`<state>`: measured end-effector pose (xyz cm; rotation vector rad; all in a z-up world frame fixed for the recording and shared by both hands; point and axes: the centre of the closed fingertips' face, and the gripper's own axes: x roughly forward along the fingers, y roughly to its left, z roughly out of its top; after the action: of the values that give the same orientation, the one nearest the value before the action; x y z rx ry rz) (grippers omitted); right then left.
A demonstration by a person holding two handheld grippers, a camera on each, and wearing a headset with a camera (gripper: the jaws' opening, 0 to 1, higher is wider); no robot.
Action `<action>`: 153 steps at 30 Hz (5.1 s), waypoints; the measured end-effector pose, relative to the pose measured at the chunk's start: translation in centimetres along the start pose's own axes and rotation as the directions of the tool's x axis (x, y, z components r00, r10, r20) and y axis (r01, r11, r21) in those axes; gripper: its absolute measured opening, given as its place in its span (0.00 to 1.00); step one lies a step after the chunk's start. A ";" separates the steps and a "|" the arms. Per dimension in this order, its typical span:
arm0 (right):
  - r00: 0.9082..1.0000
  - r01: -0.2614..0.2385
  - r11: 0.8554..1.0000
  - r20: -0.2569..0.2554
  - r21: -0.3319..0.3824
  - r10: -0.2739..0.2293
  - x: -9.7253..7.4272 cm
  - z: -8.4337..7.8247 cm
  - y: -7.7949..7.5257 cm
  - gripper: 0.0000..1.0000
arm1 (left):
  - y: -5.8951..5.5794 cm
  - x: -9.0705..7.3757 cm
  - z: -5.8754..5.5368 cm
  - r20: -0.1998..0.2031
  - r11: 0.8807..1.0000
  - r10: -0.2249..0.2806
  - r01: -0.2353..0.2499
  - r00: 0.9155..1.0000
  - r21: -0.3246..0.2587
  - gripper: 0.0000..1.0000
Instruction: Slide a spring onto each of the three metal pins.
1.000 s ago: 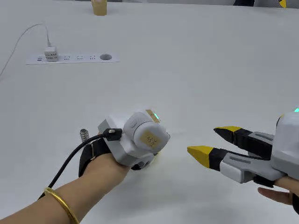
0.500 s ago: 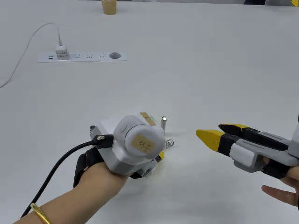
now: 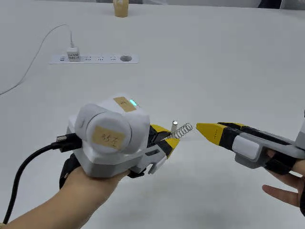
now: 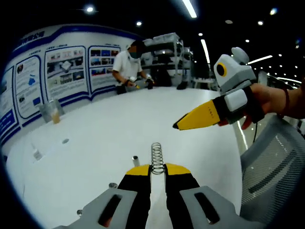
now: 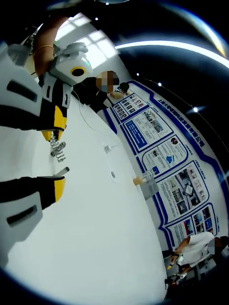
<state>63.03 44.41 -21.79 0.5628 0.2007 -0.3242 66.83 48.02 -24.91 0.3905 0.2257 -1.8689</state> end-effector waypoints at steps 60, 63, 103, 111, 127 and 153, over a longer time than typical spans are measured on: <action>0.985 -0.166 0.986 0.060 0.025 0.165 3.0 3.7 2.4 0.11 | 0.5 -4.2 1.2 0.094 0.998 0.049 -0.053 0.994 0.041 0.16; 0.991 -0.123 0.990 0.053 -0.062 0.126 3.6 3.6 1.6 0.11 | 0.9 -4.7 0.6 0.072 0.997 0.070 -0.073 0.995 0.037 0.18; 0.998 -0.035 0.897 -0.066 -0.440 0.007 8.3 -0.8 -2.0 0.12 | 4.7 -8.2 -5.5 -0.093 0.956 0.243 -0.255 0.965 -0.142 0.65; 0.996 -0.034 0.882 -0.094 -0.470 -0.012 8.5 -1.9 -2.4 0.12 | 5.0 -8.3 -5.7 -0.101 0.957 0.251 -0.263 0.963 -0.124 0.64; 0.988 -0.040 0.872 -0.150 -0.488 -0.039 9.3 -4.2 -3.1 0.12 | 5.8 -8.5 -6.7 -0.126 0.945 0.275 -0.292 0.953 -0.146 0.64; 0.981 -0.057 0.882 -0.192 -0.468 -0.038 8.4 -4.8 -2.7 0.30 | 6.8 -8.8 -6.6 -0.130 0.939 0.296 -0.313 0.946 -0.142 0.63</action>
<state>69.37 42.84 -29.39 0.1079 0.4542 -0.1979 76.82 55.83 -27.50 0.3904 0.3653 -1.5145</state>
